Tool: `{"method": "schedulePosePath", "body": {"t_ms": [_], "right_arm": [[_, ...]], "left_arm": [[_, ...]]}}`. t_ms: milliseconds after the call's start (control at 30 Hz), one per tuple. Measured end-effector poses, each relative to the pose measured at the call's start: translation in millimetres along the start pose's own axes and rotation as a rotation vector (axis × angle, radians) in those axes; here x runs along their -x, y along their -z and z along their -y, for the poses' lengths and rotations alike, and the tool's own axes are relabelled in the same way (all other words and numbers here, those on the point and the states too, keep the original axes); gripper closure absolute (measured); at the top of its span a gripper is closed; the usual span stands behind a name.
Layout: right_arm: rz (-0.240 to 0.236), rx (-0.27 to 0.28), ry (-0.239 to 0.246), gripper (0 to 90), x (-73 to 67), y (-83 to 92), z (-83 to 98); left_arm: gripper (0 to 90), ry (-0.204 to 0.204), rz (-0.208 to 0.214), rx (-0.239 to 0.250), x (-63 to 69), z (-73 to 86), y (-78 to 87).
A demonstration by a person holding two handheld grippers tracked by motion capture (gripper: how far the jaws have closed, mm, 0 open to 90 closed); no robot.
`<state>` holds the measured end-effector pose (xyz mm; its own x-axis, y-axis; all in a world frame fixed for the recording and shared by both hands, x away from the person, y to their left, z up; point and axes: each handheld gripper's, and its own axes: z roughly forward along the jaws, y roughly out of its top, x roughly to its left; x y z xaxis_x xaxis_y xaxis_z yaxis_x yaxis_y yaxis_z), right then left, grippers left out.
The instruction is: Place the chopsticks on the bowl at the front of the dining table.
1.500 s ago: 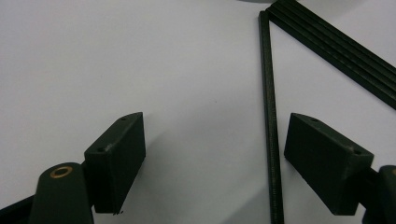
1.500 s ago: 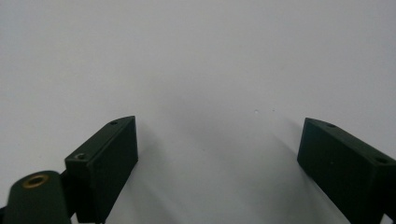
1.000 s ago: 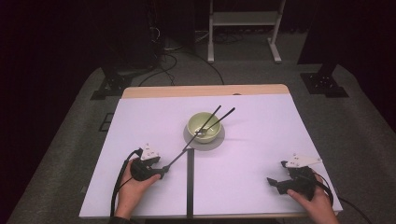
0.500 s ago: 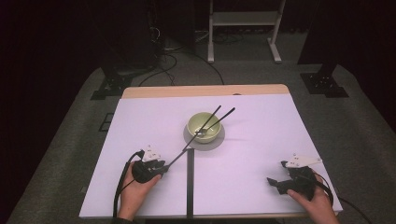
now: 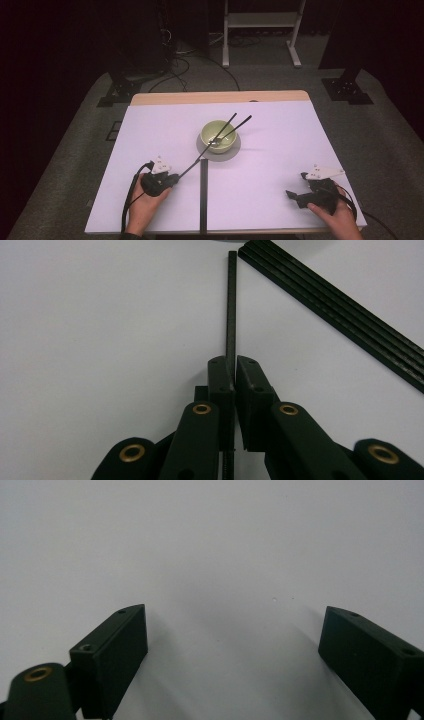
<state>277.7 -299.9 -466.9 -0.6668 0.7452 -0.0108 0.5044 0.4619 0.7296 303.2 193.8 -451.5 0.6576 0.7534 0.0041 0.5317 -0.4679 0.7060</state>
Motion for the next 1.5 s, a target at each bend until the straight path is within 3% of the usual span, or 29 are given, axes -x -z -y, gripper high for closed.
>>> {"method": "schedulePosePath", "body": {"t_ms": [300, 567, 733, 1500], "right_arm": [[0.0, 0.0, 0.0, 10.6, 0.0, 0.0, 0.0], [0.0, 0.0, -0.001, 10.5, 0.0, 0.0, 0.0], [0.0, 0.0, 0.0, 10.5, 0.0, 0.0, 0.0], [0.0, 0.0, -0.002, 10.5, 0.1, -0.1, -0.1]], "left_arm": [[86.6, 0.042, 0.01, 0.011, -1.5, 1.0, 0.1], [86.6, 0.063, 0.058, 0.016, -4.1, -0.3, 1.4], [86.6, 0.056, 0.057, 0.013, -2.4, -1.9, 1.5], [86.5, 0.148, 0.069, 0.065, -18.2, -13.6, 22.2]]}}
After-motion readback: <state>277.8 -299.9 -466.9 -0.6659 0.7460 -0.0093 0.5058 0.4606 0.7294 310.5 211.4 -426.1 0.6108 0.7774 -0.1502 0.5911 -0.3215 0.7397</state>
